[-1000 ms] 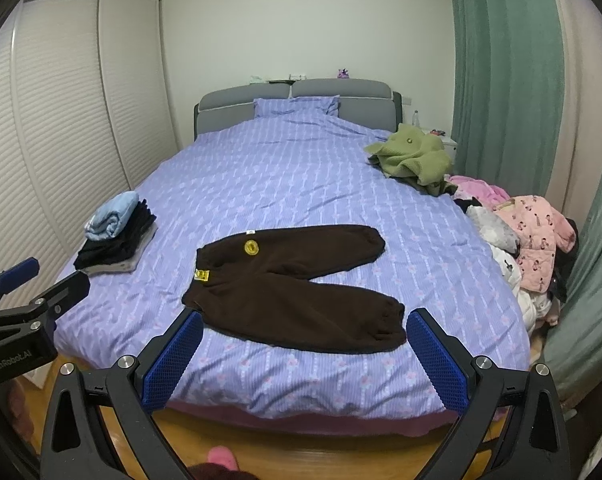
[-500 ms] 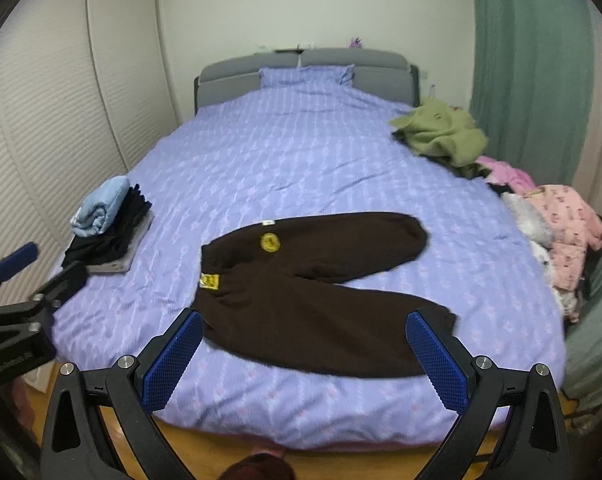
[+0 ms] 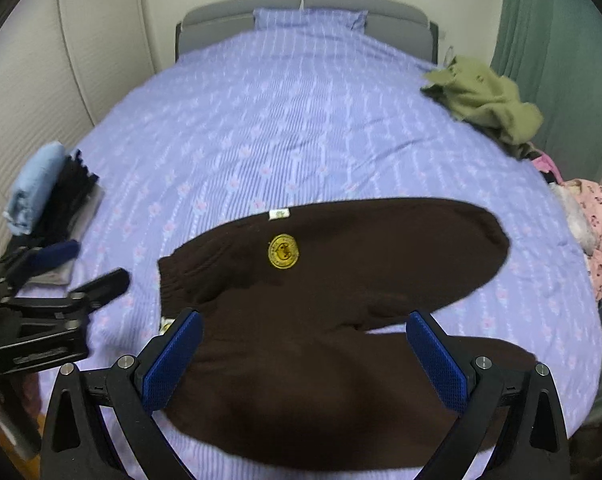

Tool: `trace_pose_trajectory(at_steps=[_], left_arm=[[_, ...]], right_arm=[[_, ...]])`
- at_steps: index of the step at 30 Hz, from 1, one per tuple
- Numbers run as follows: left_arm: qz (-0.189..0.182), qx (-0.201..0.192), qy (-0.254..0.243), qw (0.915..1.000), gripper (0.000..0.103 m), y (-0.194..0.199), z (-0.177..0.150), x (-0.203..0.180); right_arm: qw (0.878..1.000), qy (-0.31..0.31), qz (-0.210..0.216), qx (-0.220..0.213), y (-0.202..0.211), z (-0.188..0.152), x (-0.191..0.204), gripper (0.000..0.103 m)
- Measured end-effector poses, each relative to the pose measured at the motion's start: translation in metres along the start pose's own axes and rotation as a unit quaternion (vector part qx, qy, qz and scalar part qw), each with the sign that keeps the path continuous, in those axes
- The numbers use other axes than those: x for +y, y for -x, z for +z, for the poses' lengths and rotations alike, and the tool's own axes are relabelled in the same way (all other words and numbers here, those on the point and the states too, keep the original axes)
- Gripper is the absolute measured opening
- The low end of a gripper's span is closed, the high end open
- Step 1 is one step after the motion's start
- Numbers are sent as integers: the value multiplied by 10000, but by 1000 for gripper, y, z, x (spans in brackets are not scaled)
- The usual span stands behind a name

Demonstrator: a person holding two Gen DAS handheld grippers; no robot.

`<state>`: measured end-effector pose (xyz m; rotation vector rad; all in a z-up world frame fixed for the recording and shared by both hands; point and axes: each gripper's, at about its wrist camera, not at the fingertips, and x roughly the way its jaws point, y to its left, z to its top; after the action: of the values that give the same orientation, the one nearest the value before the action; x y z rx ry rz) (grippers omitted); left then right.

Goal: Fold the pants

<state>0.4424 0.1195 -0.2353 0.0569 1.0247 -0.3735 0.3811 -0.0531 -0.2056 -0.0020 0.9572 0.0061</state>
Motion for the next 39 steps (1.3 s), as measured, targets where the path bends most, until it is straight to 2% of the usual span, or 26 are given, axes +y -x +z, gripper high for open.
trace_pose_trajectory(at_steps=[3, 9, 13, 14, 17, 18, 19, 21, 22, 23, 24, 26, 27, 28, 29, 31, 34, 39], left_arm=[[-212, 459, 96, 9987, 77, -48, 7, 15], [-671, 935, 336, 9928, 63, -101, 12, 27], [-665, 999, 395, 9920, 35, -110, 14, 34], [-664, 949, 436, 9923, 32, -107, 15, 34], [-405, 662, 356, 9963, 23, -92, 20, 34], [-102, 549, 345, 9978, 11, -90, 23, 37], [202, 493, 364, 9979, 11, -90, 25, 42], [64, 662, 733, 9951, 11, -103, 21, 58], [64, 783, 744, 9941, 9, -107, 21, 60], [219, 769, 643, 9947, 9, -106, 21, 58], [348, 646, 556, 9958, 10, -98, 22, 55], [516, 420, 470, 9967, 32, -77, 22, 47], [476, 338, 434, 9973, 50, -67, 21, 43], [406, 219, 385, 9982, 56, -54, 18, 38], [364, 109, 318, 9988, 56, -39, 15, 28], [360, -27, 193, 9992, 68, -17, 8, 12], [394, -184, 60, 9990, 79, 9, -5, -15], [525, -199, 140, 9983, 87, 37, -37, -64]], right_arm=[[9996, 62, -54, 263, -32, 3, 9, 103], [9985, 54, -151, 528, -72, 6, 16, 103], [9971, -119, -165, 729, -87, 10, 15, 103], [9970, -149, -166, 738, -90, 13, 15, 103], [9972, -146, -165, 714, -93, 20, 18, 103], [9975, -123, -155, 684, -93, 22, 20, 102], [9978, -81, -146, 640, -93, 25, 22, 102], [9981, 2, -161, 594, -94, 30, 25, 102], [9981, 32, -135, 599, -96, 30, 26, 102], [9980, 51, -123, 614, -97, 31, 27, 102], [9979, 61, -142, 631, -98, 30, 26, 102], [9980, 25, -136, 611, -95, 30, 21, 102], [9982, -23, -134, 588, -91, 29, 18, 102], [9983, -119, -108, 563, -84, 27, 11, 102], [9983, -175, -84, 548, -80, 25, 6, 102], [9982, -327, -70, 503, -64, 19, -9, 102], [9979, -482, -119, 418, -36, 7, -33, 102], [9953, -821, -310, 406, 8, -29, -87, 102]])
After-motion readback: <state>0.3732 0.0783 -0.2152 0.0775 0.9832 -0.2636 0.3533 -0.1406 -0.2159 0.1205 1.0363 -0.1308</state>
